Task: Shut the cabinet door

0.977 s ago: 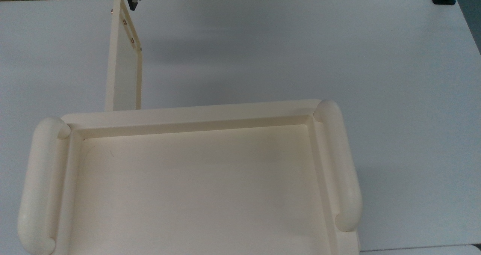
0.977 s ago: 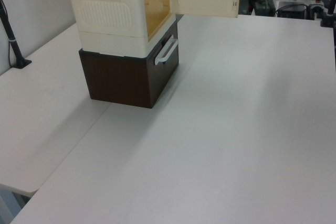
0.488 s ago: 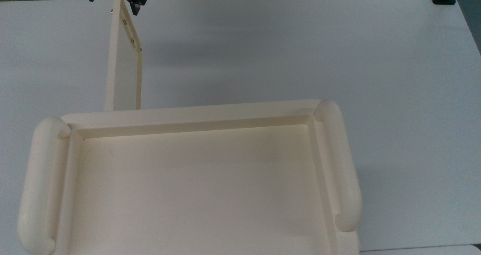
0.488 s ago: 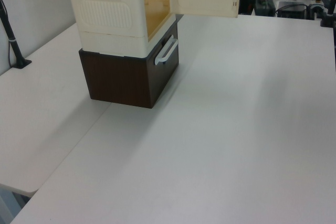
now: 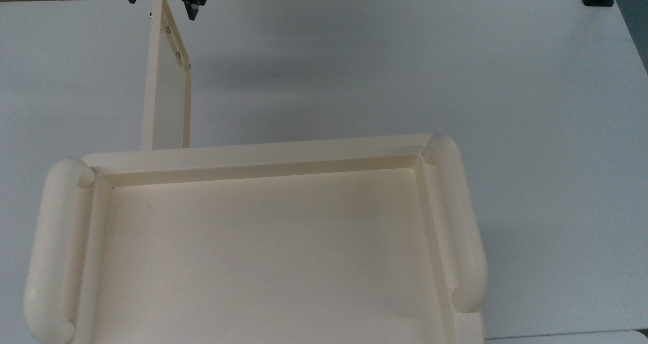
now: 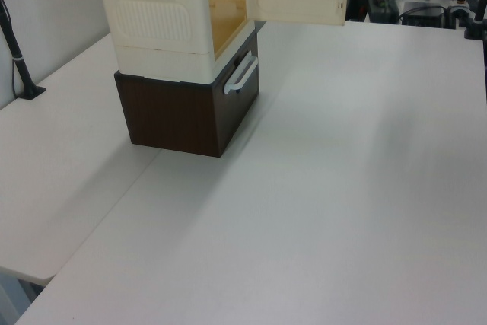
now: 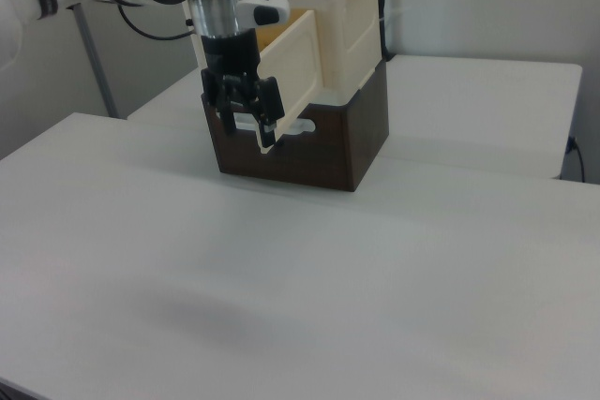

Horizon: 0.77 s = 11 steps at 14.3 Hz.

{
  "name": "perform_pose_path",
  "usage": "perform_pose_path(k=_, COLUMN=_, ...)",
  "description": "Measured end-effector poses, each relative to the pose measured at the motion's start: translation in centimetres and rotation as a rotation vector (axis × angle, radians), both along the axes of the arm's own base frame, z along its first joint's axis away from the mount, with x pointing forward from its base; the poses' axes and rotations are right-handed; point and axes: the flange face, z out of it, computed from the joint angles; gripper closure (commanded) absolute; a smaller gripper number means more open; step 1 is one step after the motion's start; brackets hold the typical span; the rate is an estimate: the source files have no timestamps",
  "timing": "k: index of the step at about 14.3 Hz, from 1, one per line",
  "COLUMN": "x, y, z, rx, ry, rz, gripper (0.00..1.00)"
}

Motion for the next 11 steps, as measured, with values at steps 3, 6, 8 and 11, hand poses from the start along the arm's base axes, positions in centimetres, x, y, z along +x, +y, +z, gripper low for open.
perform_pose_path(k=3, x=0.05, y=0.27, z=0.00, rx=0.000, ry=0.000, rz=0.005, gripper=0.00)
perform_pose_path(k=6, x=-0.01, y=-0.06, z=0.01, rx=0.000, ry=0.000, rz=-0.001, gripper=0.00)
perform_pose_path(k=8, x=0.02, y=-0.07, z=-0.10, rx=0.000, ry=0.002, rz=-0.001, gripper=0.00)
perform_pose_path(k=11, x=0.26, y=-0.10, z=-0.81, rx=-0.001, ry=0.015, rz=-0.003, gripper=0.00)
